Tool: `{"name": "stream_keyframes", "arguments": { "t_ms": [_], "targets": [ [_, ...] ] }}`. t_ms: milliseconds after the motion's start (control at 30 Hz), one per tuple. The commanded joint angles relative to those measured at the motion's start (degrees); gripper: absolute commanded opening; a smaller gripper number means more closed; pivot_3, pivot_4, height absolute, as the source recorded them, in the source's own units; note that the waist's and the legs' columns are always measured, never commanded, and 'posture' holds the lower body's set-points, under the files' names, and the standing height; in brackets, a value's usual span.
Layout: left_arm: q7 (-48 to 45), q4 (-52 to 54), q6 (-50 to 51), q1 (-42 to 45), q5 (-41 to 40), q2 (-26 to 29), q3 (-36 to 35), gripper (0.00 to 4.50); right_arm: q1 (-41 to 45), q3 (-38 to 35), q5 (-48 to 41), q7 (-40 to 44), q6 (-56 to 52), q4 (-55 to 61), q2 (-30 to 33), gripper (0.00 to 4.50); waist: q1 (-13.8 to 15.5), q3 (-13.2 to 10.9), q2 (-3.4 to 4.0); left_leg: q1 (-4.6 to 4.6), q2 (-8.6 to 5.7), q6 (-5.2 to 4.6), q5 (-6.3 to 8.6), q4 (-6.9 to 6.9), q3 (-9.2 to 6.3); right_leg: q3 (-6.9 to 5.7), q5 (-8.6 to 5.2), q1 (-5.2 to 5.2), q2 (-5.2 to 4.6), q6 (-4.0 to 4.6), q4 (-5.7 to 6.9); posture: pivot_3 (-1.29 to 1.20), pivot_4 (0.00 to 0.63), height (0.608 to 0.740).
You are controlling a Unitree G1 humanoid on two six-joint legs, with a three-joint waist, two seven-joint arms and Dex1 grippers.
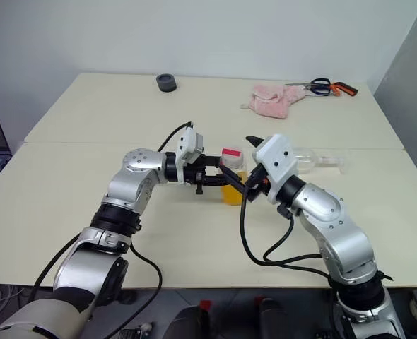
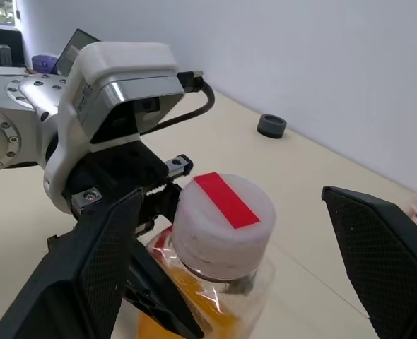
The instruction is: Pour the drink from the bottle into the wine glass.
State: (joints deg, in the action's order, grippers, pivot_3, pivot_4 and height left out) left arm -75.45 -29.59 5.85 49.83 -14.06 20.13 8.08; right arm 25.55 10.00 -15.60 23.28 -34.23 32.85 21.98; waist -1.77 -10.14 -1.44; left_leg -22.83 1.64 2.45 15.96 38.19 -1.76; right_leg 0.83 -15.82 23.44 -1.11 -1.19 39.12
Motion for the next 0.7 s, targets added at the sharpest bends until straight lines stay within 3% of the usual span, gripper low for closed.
{"name": "stream_keyframes", "arguments": {
  "t_ms": [33, 700],
  "targets": [
    [0.18, 1.22, -1.01, 2.30, -0.73, 0.04, -1.17, 1.69, 1.65, 0.21, 1.93, -0.49, 2.37, -0.07, -0.86, 4.31, 0.01, 0.00, 0.00, 0.00, 0.00, 0.00, 0.00, 0.00, 0.00, -0.01, 0.00, 0.00, 0.00, 0.00, 0.00, 0.00, 0.150, 0.740],
    [0.18, 1.63, -0.78, 1.92, -0.85, 0.08, -1.19, 1.69, 0.78, -2.46, 3.08, -1.16, 1.88, -1.26, -2.16, 4.31, 0.01, 0.00, 0.00, 0.00, 0.00, 0.00, 0.00, 0.00, 0.00, 0.00, 0.00, 0.00, 0.00, 0.00, 0.00, 0.00, 0.150, 0.740]
  ]
}}
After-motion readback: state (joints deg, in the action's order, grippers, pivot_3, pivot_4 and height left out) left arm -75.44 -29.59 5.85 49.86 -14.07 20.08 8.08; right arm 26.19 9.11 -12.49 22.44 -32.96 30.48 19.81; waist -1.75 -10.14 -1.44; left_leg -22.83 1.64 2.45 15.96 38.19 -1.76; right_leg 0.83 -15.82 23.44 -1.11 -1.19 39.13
